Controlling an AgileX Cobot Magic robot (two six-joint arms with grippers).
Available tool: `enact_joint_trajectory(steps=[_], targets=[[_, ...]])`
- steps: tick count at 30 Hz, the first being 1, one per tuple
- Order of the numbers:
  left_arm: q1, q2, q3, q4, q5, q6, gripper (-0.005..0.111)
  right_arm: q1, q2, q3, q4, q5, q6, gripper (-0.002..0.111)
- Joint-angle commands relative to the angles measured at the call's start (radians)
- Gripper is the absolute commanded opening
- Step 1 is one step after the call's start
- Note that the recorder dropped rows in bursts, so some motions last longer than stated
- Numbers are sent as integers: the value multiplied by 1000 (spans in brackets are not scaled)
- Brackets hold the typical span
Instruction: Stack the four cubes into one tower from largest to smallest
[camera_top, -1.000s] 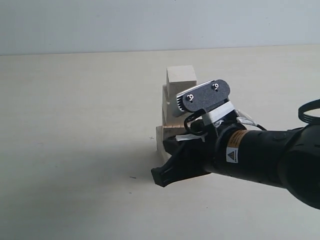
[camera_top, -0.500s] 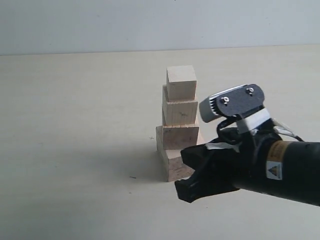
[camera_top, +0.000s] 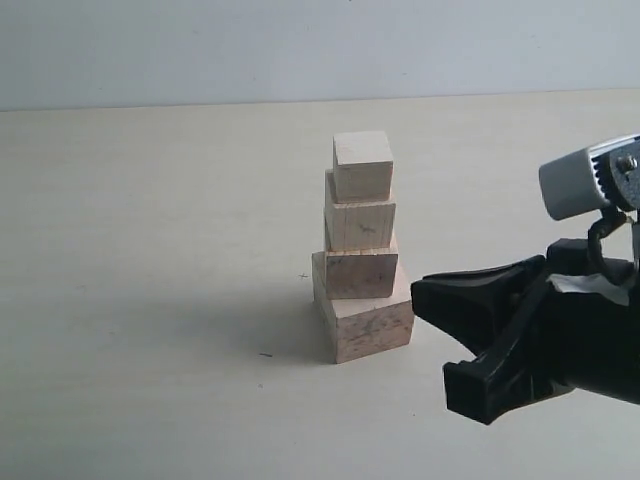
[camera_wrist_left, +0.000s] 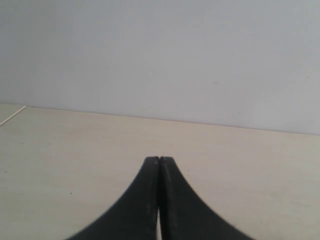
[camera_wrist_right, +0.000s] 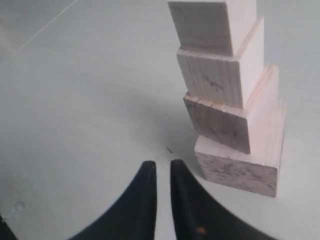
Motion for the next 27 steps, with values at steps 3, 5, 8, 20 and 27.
enact_joint_trajectory(steps=[3, 5, 8, 20, 27], targets=[[-7, -7, 4, -6, -1, -2, 0, 0, -15, 5, 0, 2, 55, 62], [-7, -7, 4, -6, -1, -2, 0, 0, -35, 5, 0, -8, 56, 68], [-7, -7, 4, -6, -1, -2, 0, -20, -53, 5, 0, -8, 63, 70], [-7, -7, 4, -6, -1, -1, 0, -241, -287, 11, -132, 35, 60, 71], [-7, -7, 4, -6, -1, -1, 0, -274, -398, 11, -132, 97, 60, 3]])
